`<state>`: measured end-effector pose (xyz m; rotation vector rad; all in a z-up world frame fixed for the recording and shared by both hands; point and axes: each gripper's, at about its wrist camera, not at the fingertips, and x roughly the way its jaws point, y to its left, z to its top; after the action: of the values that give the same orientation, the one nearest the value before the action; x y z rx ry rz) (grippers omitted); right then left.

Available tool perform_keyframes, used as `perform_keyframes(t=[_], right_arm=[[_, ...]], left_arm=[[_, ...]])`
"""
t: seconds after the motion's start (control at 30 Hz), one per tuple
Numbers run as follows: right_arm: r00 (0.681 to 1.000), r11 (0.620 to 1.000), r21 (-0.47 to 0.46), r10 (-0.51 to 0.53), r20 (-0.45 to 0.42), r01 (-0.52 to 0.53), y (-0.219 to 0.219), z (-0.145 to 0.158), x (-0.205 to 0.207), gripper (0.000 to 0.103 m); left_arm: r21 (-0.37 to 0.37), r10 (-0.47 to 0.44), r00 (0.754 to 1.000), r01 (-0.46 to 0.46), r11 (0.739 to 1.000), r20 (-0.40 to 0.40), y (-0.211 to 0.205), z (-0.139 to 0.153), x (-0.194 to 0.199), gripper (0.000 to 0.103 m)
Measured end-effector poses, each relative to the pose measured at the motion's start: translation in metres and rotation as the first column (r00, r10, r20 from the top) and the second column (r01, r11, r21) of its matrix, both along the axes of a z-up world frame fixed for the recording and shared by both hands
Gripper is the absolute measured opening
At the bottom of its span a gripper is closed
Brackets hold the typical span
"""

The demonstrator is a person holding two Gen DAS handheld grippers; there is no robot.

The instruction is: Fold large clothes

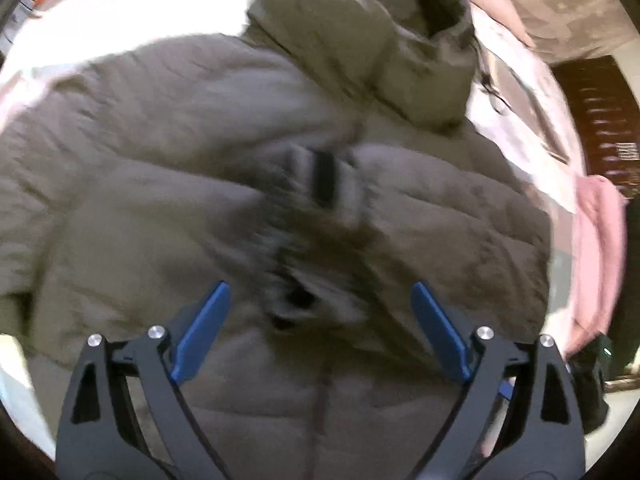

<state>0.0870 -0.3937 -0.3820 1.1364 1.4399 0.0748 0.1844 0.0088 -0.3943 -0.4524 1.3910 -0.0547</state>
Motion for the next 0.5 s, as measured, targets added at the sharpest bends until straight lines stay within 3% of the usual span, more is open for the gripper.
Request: perform_keyframes(t=[0.03, 0.07, 0.1, 0.17, 0.3, 0.4, 0.5], right_arm=[[0.999, 0.999, 0.009, -0.032, -0.011, 0.033, -0.004, -0.004, 0.003, 0.1], [0.998, 0.998, 0.015, -0.054, -0.022, 0.055, -0.006, -0.005, 0.006, 0.1], [0.997, 0.997, 0.019, -0.074, -0.032, 0.074, -0.009, -0.007, 0.008, 0.1], [0.994, 0.995, 0.021, -0.102, -0.033, 0.103, -0.014, -0.005, 0.013, 0.1], [0.99, 0.992, -0.033, -0.122, 0.071, 0.125, -0.023, 0.021, 0.022, 0.1], [0.966, 0.988, -0.069, -0.118, 0.229, 0.137, -0.026, 0.048, 0.027, 0.1], [0.976, 0.995, -0.089, -0.017, 0.218, 0.037, -0.013, 0.041, 0.042, 0.1]], left_arm=[[-0.011, 0.003, 1.0, -0.003, 1.0, -0.021, -0.004, -0.007, 0.003, 0.093], [-0.012, 0.002, 0.999, -0.002, 1.0, -0.04, -0.008, -0.013, 0.003, 0.082], [0.003, 0.003, 0.998, -0.003, 1.0, -0.063, -0.012, -0.022, 0.009, 0.041], [0.001, 0.014, 0.996, -0.014, 1.0, -0.089, -0.011, -0.035, 0.02, 0.013], [0.04, 0.054, 0.998, -0.054, 0.998, -0.017, 0.005, -0.022, 0.044, 0.011], [0.089, 0.074, 0.997, -0.076, 0.993, 0.022, 0.024, -0.009, 0.053, 0.011], [0.097, 0.052, 0.999, -0.051, 0.994, -0.003, 0.024, -0.012, 0.049, 0.012]])
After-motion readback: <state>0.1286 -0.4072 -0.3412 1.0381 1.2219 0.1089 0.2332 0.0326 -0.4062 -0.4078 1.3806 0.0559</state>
